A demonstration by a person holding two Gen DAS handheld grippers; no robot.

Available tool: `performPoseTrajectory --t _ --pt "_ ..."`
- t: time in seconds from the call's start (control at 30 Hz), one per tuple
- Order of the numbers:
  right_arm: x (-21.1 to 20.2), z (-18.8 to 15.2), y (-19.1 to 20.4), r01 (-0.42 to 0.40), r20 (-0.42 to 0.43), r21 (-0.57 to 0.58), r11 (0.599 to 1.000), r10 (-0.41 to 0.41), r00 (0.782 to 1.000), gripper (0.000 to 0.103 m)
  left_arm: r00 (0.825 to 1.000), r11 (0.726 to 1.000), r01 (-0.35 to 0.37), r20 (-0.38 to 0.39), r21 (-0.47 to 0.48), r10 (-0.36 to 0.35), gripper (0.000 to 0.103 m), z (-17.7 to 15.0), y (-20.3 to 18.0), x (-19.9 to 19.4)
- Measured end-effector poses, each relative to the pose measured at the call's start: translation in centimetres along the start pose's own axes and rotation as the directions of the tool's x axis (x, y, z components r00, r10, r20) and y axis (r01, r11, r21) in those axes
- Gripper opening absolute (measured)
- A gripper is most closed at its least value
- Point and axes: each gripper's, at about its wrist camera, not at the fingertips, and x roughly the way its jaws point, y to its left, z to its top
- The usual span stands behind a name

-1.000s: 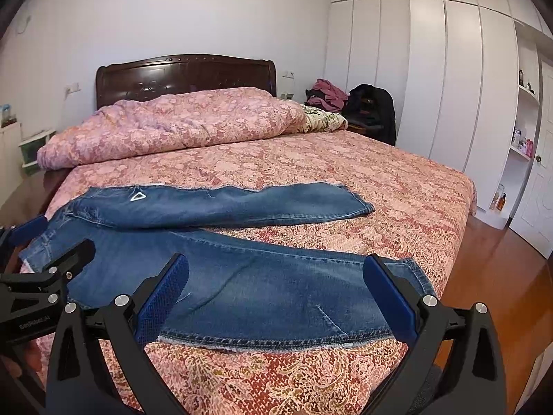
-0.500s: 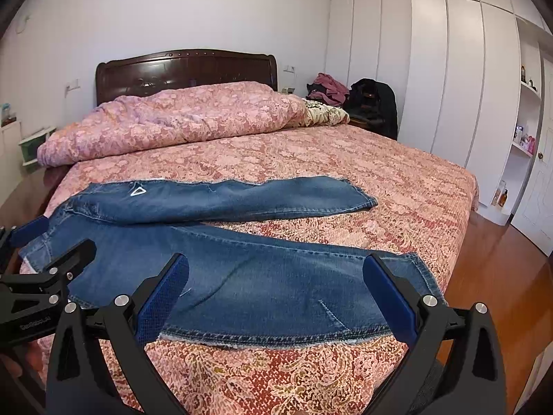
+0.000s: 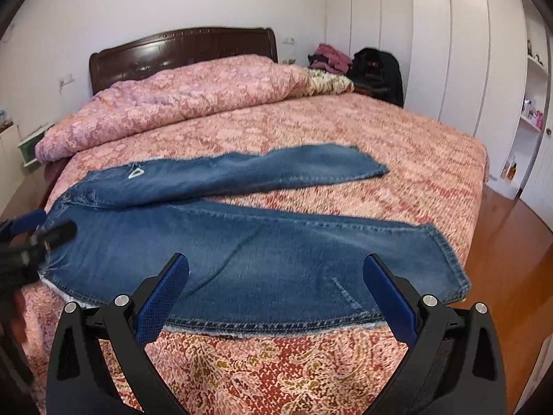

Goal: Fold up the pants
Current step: 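Lower the left tool onto the jeans waistband and close it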

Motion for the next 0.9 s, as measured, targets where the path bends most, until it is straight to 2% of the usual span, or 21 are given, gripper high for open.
performPoseTrajectory --t 0.1,0.17,0.23,0.33,0.43,0.53,0.6,0.7,0.8,0.9 --pt "0.8 -0.2 0.3 -0.015 -0.023 -0.005 1.000 0.015 1.000 0.100 0.996 0.998 0.042 -0.080 -0.046 -0.046 0.101 2.0 4.4 2.0" --pt "1.3 -0.2 0.5 -0.024 -0.038 -0.006 1.000 0.024 0.999 0.100 0.987 0.992 0.080 -0.131 -0.098 -0.092 0.101 3.6 8.4 3.8" --pt "2.0 -0.3 0.8 -0.035 -0.058 -0.005 0.999 0.035 0.998 0.100 0.981 0.987 0.082 -0.162 -0.140 -0.104 0.101 4.9 11.7 5.2" --pt "3.0 -0.5 1.2 -0.048 -0.090 -0.005 0.999 0.048 0.995 0.100 0.981 0.984 0.030 -0.183 -0.175 -0.062 0.101 7.1 17.1 7.6" --pt "3.9 -0.6 1.6 -0.060 -0.116 -0.007 0.998 0.059 0.991 0.100 0.978 0.988 -0.028 -0.208 -0.154 -0.005 0.101 9.4 21.9 10.6" --pt "4.8 -0.5 2.1 -0.085 -0.144 -0.010 0.996 0.082 0.986 0.100 0.958 0.984 -0.082 -0.286 -0.159 0.034 0.101 11.0 26.4 14.7" --pt "5.3 -0.5 2.5 -0.094 -0.157 -0.017 0.995 0.090 0.983 0.100 0.949 0.979 -0.072 -0.315 -0.190 0.009 0.101 11.6 28.7 16.5" --pt "5.8 -0.4 3.0 -0.109 -0.167 -0.033 0.993 0.103 0.981 0.100 0.940 0.971 -0.089 -0.341 -0.220 0.009 0.101 12.1 31.3 19.7" --pt "6.5 -0.3 3.4 -0.119 -0.186 -0.035 0.992 0.110 0.976 0.100 0.932 0.970 -0.077 -0.362 -0.230 -0.011 0.101 11.9 32.4 22.3" --pt "7.1 -0.5 3.5 -0.121 -0.212 -0.035 0.992 0.111 0.971 0.100 0.914 0.967 -0.053 -0.402 -0.249 -0.053 0.101 11.4 33.2 24.8"
